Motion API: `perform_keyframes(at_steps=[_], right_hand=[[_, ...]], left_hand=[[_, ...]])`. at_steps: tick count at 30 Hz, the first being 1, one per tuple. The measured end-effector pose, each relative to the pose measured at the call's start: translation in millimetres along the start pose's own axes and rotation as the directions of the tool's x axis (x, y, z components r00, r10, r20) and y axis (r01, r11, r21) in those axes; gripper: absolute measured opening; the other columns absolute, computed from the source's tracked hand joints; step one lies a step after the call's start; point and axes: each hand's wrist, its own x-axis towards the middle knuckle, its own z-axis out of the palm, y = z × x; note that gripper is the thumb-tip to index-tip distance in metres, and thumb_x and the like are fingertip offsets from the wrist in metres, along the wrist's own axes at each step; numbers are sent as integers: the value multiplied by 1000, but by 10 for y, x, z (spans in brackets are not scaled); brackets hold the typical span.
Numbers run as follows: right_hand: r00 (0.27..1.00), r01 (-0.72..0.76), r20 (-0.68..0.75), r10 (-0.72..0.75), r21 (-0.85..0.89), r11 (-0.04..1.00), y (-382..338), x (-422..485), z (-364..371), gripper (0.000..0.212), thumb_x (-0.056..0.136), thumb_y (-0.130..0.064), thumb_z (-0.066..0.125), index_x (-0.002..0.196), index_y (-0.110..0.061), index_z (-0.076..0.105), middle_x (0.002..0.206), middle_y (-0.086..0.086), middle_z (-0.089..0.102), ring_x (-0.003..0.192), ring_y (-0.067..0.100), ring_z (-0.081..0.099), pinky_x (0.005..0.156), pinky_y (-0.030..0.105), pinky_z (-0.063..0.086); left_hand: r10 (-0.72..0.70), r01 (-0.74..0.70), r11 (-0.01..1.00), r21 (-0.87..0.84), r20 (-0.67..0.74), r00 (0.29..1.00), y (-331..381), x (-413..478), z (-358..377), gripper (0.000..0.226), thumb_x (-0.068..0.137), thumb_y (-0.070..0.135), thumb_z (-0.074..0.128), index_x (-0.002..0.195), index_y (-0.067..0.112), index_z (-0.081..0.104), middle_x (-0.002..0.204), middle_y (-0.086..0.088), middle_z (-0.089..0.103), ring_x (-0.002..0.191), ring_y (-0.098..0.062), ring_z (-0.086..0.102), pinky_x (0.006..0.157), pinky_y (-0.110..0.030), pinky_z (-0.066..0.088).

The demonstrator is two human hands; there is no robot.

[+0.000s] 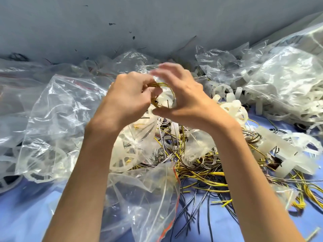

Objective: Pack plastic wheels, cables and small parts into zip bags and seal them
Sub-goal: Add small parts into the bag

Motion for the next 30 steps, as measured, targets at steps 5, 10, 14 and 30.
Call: perform_keyframes(at_steps=[5,10,14,30], right_hand=[[998,-62,6,63,267,962,57,-15,-47,29,89,-15,62,117,-18,57,76,-3,67,66,12,66,60,26,50],[995,-6,-87,52,462,887,152,-5,-116,14,93,-13,57,96,-23,66,56,-5,52,44,7,48,50,28,51],[988,-91,-37,151,646,758,184,-24,-165,22,93,-8,57,90,-27,67,60,-5,58,53,9,62,55,25,56],[959,-140,-197,202,289,947,173,2,-116,10,85,-17,69,91,-15,77,65,-8,69,44,-6,53,47,7,39]], left_hand=[[-90,72,983,-168,-101,991,-78,41,-74,12,89,25,62,79,22,68,57,7,57,53,-4,53,46,-11,33],[-135,103,958,-268,-103,985,-207,44,-219,16,90,21,62,74,24,64,67,0,64,45,2,54,47,-12,40],[-110,113,977,-180,30,994,-224,32,-188,12,86,30,67,76,26,67,79,1,69,58,-6,53,59,-20,43],[-303,179,930,321,394,868,-399,9,-68,17,81,20,66,80,37,62,94,3,65,91,-17,57,77,-25,40]])
